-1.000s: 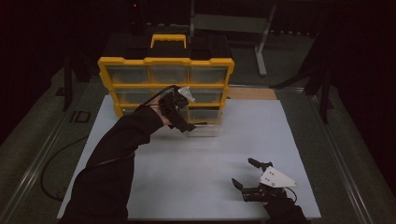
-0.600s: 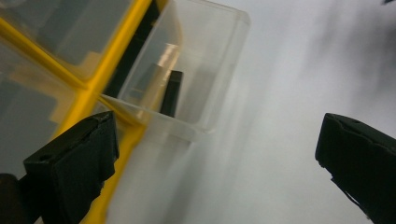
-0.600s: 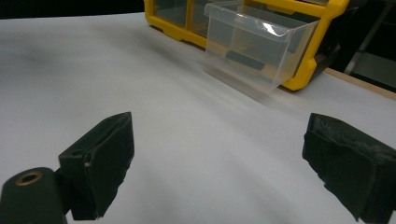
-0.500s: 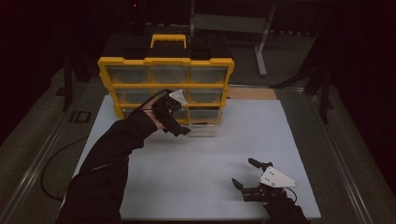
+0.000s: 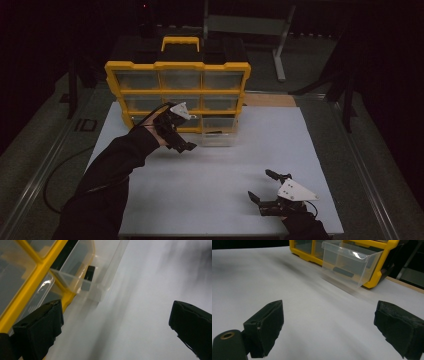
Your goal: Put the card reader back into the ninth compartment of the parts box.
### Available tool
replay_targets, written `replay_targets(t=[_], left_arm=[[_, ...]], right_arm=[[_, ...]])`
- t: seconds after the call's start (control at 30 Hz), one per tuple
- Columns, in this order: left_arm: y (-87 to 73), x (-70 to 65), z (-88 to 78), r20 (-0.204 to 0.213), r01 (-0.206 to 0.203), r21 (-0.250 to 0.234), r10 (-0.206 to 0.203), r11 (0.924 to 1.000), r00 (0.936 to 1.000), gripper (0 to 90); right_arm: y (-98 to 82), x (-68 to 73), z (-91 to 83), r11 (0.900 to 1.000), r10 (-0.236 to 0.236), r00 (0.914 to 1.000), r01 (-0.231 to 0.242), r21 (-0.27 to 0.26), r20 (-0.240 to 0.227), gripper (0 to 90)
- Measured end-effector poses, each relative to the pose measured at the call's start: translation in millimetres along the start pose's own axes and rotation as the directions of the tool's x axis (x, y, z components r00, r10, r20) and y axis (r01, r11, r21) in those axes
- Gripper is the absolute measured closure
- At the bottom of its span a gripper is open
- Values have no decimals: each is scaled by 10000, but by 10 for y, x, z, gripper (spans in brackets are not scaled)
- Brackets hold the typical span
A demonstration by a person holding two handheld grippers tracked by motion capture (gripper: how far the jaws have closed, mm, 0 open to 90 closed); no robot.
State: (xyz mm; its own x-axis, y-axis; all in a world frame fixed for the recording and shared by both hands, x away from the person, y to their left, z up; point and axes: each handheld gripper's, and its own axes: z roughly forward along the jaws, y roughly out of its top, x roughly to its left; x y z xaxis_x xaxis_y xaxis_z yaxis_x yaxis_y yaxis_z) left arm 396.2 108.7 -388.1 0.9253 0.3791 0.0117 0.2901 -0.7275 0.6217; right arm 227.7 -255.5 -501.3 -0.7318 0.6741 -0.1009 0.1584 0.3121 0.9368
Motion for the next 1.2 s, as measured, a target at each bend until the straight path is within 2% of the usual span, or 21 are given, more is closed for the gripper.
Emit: replay_targets(t=[0.2,0.23,0.63,0.73,0.77,0.83,0.87,0.93,0.97,1.0,1.1,1.2], left_arm=[[-158,-44,-18,-5,34,-52,-34,10000,10000,3],[-217,-70,-20,44,123,-183,-122,9998,9999,4],[-544,-233,6,129,25,-341,-21,9994,9999,3],[-637,-289,20,-3,32,-382,-32,9993,10000,3],[-706,-312,27,-60,139,-414,-141,9990,9999,3],[-742,-322,26,-42,156,-395,-158,9991,9999,3],[-817,-344,27,-59,313,-479,-316,9984,9995,3],[-855,-355,24,-65,366,-504,-369,9981,9993,3],[-928,-369,18,-53,527,-549,-531,9971,9986,3],[-928,-369,18,-53,527,-549,-531,9971,9986,3],[-1080,-378,7,-26,917,-570,-920,9942,9958,3],[-1150,-394,-4,-87,1038,-606,-1046,9927,9945,3]], right_arm=[[0,-1,3,10000,-56,10000,56,30,11,91],[1,0,1,10000,-50,10000,50,19,13,92],[0,-3,6,10000,-80,10000,80,37,24,92],[1,-2,6,10000,-85,10000,85,38,22,91],[1,-1,6,10000,-71,10000,71,33,37,92],[2,-1,6,10000,-74,10000,74,41,36,91],[1,-2,7,9999,-93,10000,93,42,28,91],[0,-2,7,9999,-97,10000,97,46,24,91],[0,-1,10,9999,-110,9999,110,53,22,91],[-1,-1,12,9999,-125,9999,125,41,19,91],[-2,5,15,9999,-95,10000,95,83,17,91],[-3,5,16,9999,-80,10000,80,89,21,91]])
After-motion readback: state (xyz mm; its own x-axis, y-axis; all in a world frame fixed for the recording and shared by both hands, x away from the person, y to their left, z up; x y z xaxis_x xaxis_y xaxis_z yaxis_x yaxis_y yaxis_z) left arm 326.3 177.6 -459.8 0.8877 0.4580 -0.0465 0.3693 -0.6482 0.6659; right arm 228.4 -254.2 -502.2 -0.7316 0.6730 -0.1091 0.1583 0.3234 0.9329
